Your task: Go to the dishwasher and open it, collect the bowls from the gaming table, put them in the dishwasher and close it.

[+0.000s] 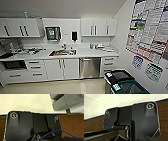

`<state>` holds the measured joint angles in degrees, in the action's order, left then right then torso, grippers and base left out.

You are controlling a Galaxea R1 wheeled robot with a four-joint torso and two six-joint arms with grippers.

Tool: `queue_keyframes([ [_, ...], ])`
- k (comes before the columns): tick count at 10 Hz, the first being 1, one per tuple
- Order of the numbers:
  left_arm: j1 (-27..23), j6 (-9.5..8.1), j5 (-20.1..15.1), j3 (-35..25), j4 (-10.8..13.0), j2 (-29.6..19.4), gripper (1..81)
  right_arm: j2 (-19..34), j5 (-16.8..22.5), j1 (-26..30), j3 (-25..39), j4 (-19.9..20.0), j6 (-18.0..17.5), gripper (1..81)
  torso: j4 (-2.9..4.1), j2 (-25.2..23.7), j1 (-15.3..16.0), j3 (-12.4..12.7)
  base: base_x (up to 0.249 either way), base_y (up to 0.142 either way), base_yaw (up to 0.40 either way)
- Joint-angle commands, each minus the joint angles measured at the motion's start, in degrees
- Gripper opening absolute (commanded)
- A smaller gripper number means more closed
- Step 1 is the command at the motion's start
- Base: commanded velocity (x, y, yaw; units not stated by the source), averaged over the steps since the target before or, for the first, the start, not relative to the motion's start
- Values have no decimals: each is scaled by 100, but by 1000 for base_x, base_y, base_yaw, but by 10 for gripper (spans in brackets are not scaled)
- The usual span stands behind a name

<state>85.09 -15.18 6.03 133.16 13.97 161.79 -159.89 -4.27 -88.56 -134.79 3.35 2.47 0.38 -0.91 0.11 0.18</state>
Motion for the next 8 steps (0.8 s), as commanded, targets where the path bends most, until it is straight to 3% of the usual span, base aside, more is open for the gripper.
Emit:
queue_keyframes([
  [1, -322, 6, -208, -88, 80, -50, 811, 78, 304, 282, 51, -36, -1, 811, 0, 0, -2, 0, 121, 74, 0],
  [8, -322, 6, -208, -88, 88, -41, 811, 78, 304, 282, 42, -37, -1, 811, 0, 0, -6, 0, 121, 69, 0],
])
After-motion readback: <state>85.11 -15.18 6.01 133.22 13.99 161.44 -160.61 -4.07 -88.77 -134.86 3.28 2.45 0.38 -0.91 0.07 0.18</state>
